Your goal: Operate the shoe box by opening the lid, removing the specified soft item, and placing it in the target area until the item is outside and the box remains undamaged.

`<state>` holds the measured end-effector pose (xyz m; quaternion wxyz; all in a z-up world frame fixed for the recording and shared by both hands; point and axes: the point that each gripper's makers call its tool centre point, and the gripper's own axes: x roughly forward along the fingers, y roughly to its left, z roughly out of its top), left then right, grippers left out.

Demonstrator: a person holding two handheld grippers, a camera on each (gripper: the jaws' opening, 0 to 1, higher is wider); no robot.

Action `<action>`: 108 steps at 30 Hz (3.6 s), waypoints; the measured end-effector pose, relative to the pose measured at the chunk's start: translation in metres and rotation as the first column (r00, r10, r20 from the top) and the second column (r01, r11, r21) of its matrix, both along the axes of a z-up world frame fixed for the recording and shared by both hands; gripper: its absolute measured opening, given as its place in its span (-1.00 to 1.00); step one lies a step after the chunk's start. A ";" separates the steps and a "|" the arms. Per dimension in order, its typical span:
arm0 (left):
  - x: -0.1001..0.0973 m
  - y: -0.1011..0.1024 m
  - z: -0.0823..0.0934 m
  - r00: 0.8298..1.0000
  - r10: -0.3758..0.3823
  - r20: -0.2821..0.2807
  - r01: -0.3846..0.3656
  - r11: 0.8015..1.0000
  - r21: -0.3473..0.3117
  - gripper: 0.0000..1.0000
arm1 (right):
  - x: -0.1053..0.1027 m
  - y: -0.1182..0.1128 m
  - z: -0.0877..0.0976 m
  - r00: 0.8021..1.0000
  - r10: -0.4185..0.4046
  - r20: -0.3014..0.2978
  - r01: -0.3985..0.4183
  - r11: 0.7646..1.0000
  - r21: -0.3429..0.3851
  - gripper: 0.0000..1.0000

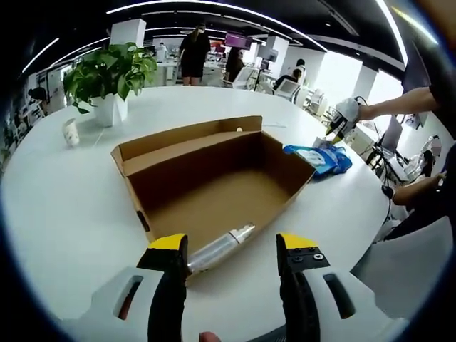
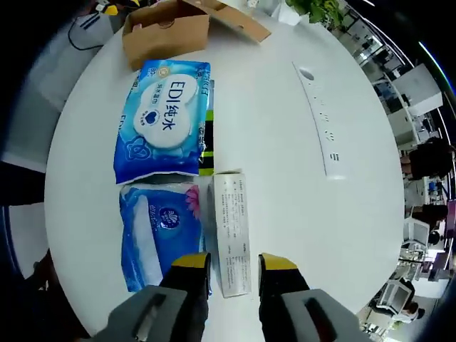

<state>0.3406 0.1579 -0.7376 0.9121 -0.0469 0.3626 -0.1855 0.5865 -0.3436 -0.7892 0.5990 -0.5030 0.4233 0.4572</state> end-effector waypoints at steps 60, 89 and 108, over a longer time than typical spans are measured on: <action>0.003 -0.034 0.025 0.995 -0.071 0.066 0.078 0.990 -0.115 0.01 | -0.051 0.172 0.065 0.787 -0.554 -0.273 0.570 0.482 0.665 -0.24; -0.001 -0.049 0.028 0.991 -0.116 0.072 0.123 0.985 -0.117 0.00 | -0.113 0.291 0.085 0.830 -0.412 -0.375 0.532 0.386 0.754 -0.21; 0.000 -0.053 0.028 0.989 -0.125 0.075 0.134 0.982 -0.131 -0.01 | -0.163 0.322 0.069 0.835 -0.356 -0.418 0.540 0.388 0.747 -0.21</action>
